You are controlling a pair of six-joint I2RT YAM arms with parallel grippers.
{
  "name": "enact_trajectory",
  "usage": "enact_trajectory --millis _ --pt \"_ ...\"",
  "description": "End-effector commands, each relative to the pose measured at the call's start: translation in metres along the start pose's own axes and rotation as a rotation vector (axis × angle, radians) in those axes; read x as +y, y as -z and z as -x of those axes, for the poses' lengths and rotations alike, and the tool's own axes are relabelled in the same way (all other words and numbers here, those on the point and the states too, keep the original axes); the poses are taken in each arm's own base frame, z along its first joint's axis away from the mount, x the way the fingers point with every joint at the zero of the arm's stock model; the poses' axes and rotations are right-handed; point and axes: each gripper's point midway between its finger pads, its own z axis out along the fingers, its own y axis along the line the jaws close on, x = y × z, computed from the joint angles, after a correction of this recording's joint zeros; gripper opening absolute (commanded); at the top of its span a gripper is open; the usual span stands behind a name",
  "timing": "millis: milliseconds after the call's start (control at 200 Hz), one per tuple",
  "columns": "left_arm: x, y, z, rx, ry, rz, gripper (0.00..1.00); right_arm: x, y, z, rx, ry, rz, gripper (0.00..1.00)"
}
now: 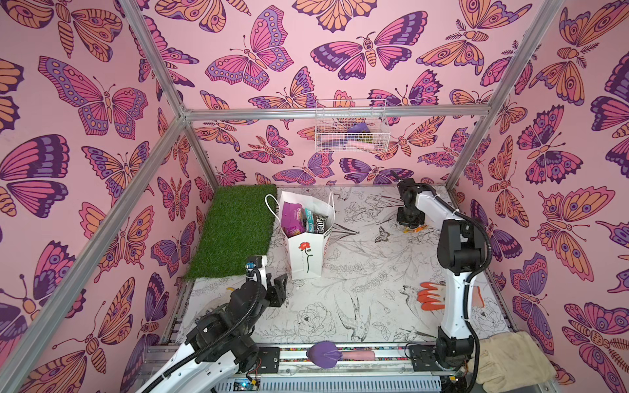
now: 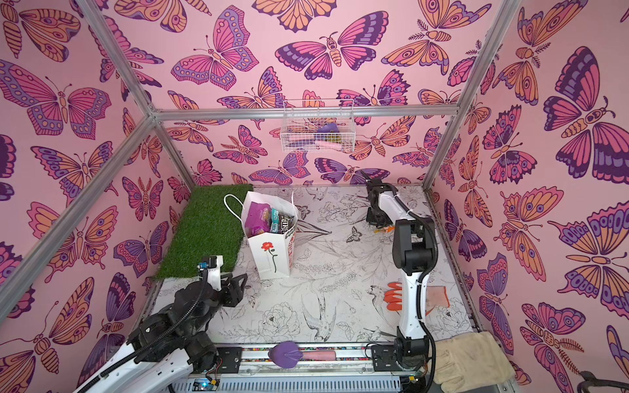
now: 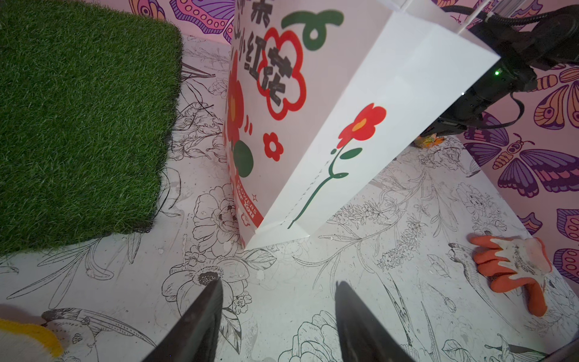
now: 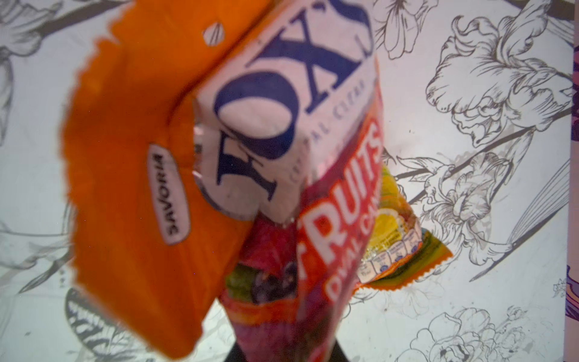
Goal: Place the snacks into the paper bag
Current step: Pick up the snack from the top-right of the table.
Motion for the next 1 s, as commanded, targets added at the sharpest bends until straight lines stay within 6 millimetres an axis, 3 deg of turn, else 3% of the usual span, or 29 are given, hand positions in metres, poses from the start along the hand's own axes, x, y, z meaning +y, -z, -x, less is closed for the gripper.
enact_trajectory --millis 0,541,996 --pt "-0.003 0.003 0.001 0.001 0.011 -0.017 0.59 0.001 0.038 0.012 -0.084 -0.021 0.037 0.17" --pt "-0.005 0.003 0.005 0.0 0.009 -0.012 0.59 0.011 0.106 0.0 -0.186 -0.069 0.231 0.16" --pt "-0.006 0.001 0.004 0.008 0.016 -0.016 0.59 0.02 0.192 -0.018 -0.327 -0.071 0.467 0.16"
